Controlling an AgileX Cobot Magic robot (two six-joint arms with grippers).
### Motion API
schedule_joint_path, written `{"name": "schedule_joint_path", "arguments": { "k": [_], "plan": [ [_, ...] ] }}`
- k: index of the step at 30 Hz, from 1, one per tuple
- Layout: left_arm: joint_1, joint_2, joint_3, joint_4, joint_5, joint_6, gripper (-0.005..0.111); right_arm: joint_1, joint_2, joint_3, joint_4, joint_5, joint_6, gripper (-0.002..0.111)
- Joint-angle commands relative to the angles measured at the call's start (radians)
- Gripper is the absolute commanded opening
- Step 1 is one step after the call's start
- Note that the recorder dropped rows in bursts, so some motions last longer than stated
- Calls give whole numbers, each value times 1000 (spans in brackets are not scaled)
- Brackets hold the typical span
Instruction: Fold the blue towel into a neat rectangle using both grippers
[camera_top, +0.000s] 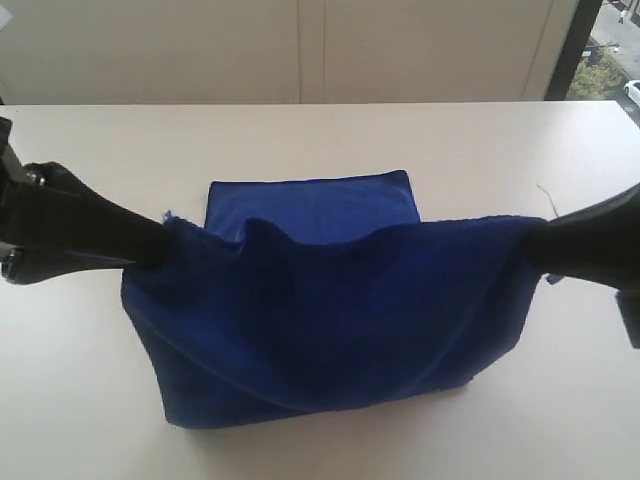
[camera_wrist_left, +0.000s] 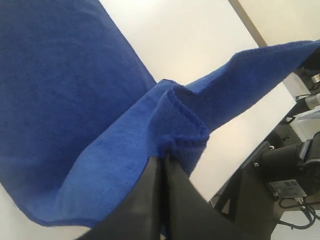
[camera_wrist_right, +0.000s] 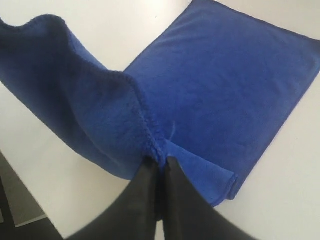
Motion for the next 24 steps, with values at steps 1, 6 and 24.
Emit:
{"name": "schedule_joint_path", "arguments": {
  "k": [1, 6, 24],
  "plan": [
    [-4, -38, 33, -37, 23, 4, 0, -2, -41, 4, 9, 26, 13, 0],
    [-4, -47, 82, -57, 23, 4, 0, -2, -64, 4, 11, 80, 34, 0],
    [-4, -47, 131, -73, -47, 31, 0, -2, -69, 4, 13, 83, 79, 0]
  ]
}}
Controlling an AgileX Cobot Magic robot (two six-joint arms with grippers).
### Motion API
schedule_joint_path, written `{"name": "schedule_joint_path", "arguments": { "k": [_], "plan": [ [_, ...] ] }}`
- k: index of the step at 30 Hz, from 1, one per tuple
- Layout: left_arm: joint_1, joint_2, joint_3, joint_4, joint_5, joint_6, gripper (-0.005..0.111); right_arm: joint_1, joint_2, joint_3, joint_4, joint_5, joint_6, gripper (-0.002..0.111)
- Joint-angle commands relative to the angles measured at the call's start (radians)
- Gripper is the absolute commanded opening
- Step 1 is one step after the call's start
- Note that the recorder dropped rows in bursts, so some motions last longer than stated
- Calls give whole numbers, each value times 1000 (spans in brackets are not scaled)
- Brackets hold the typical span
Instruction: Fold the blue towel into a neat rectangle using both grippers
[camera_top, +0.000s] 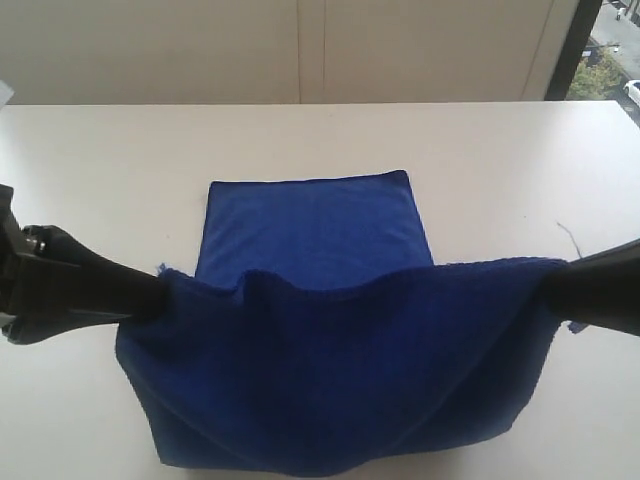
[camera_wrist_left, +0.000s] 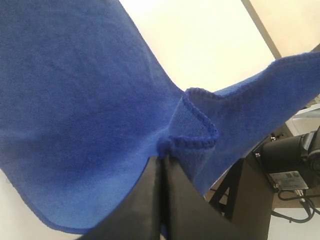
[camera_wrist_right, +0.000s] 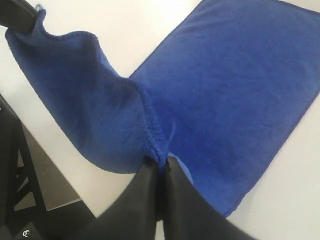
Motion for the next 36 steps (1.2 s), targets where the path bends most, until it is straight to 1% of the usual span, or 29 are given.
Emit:
{"name": "schedule_joint_path", "arguments": {
  "k": [1, 8, 10, 13, 18, 22, 25, 31, 36],
  "plan": [
    [-4, -8, 6, -23, -4, 10, 0, -2, -3, 4, 5, -36, 4, 0],
    [-4, -8, 6, -23, -39, 31, 0, -2, 38, 4, 5, -161, 4, 0],
    [-4, -8, 6, -23, -69, 42, 0, -2, 64, 4, 5, -198, 4, 0],
    [-4, -6, 6, -19, -120, 126, 0, -2, 119, 4, 5, -242, 4, 0],
    [-4, -1, 36, -19, -235, 124, 0, -2, 214, 4, 3, -299, -1, 0],
    [-4, 39, 73, -23, -304, 117, 0, -2, 265, 4, 3, -350, -8, 0],
    [-4, 85, 95, -23, -380, 126, 0, -2, 305, 4, 3, -385, -16, 0],
    [-4, 174, 95, -23, -495, 141, 0, -2, 417, 4, 11, -469, -24, 0],
    [-4, 259, 95, -23, -616, 125, 0, -2, 509, 4, 78, -547, -77, 0]
  ]
}}
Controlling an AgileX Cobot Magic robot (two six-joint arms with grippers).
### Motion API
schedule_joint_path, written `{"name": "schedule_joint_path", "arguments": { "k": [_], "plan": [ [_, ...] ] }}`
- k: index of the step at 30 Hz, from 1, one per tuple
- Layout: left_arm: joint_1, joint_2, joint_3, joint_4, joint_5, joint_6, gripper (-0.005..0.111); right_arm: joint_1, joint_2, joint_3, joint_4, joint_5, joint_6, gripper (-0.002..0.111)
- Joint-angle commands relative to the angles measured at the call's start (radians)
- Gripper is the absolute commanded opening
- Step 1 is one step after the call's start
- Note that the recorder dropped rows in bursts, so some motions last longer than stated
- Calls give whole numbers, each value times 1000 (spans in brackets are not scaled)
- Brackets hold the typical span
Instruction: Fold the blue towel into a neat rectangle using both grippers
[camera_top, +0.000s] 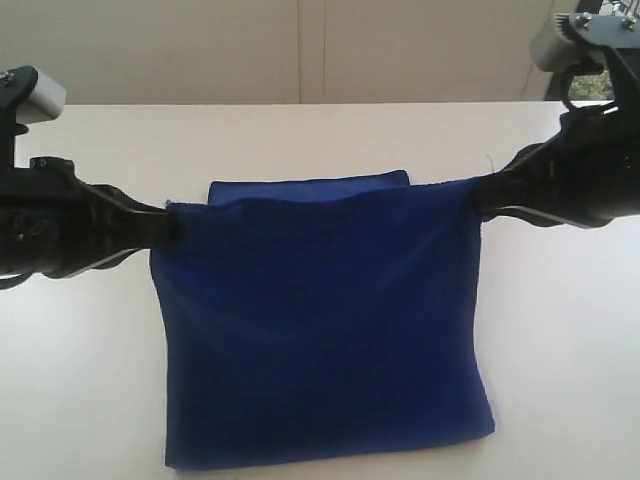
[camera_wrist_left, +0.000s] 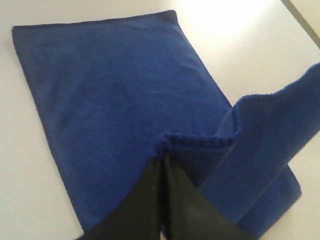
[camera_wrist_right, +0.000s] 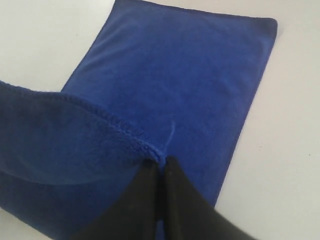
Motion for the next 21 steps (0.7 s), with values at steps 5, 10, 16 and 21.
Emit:
{"name": "schedule_joint_path", "arguments": {
  "k": [5, 10, 16, 21],
  "plan": [
    [-4, 130, 5, -19, -192, -19, 0, -2, 127, 0, 65, -154, -42, 0],
    [-4, 200, -34, -19, -219, -19, 0, -2, 173, -27, 75, -172, -60, 0],
    [-2, 263, -116, -19, -221, -6, 0, -2, 204, -64, 75, -200, -60, 0],
    [-1, 310, -152, -19, -230, -6, 0, -2, 245, -82, 75, -231, -60, 0]
  ]
}}
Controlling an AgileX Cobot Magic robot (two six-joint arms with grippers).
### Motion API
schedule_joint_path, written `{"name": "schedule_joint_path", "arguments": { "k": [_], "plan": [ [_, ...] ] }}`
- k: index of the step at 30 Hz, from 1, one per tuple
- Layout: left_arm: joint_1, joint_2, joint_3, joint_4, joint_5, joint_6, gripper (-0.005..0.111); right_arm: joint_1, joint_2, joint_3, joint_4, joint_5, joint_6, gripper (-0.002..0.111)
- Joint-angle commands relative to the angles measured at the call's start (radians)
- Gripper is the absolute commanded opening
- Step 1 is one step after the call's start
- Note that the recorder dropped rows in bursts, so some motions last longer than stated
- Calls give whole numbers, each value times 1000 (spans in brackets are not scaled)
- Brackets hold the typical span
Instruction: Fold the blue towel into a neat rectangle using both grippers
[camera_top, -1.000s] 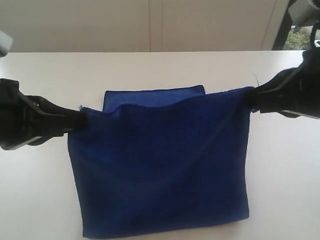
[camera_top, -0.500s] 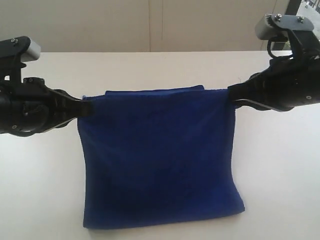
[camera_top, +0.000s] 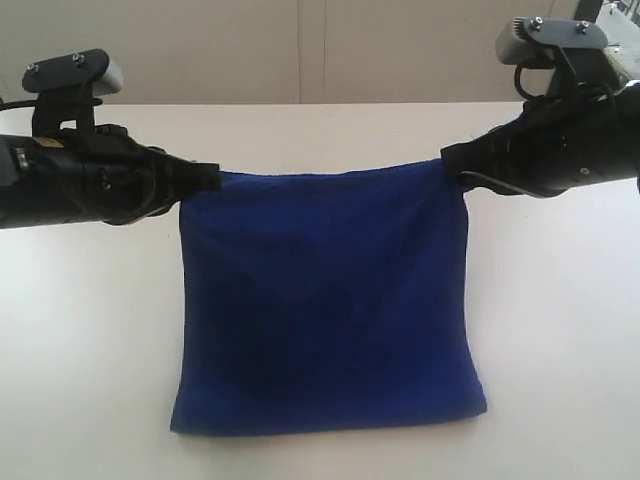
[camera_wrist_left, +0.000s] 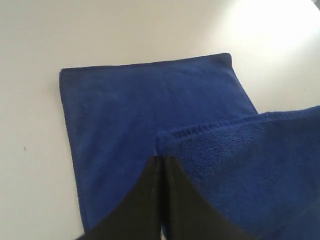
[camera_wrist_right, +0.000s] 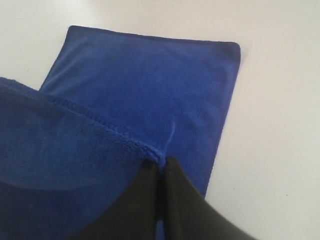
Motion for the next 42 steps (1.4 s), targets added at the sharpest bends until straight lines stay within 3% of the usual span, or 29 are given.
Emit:
{"name": "schedule_joint_path", "arguments": {
  "k": [1, 9, 20, 42],
  "plan": [
    [-1, 34, -30, -9, -12, 5, 0, -2, 33, -29, 5, -36, -12, 0],
    [82, 51, -78, -2, -14, 20, 0, -2, 128, -137, 5, -53, -12, 0],
    [91, 223, -243, 3, -37, 43, 0, -2, 255, -265, -10, -77, -19, 0],
    [149, 438, -427, 18, -52, 48, 0, -2, 466, -426, -10, -139, -39, 0]
  ]
}}
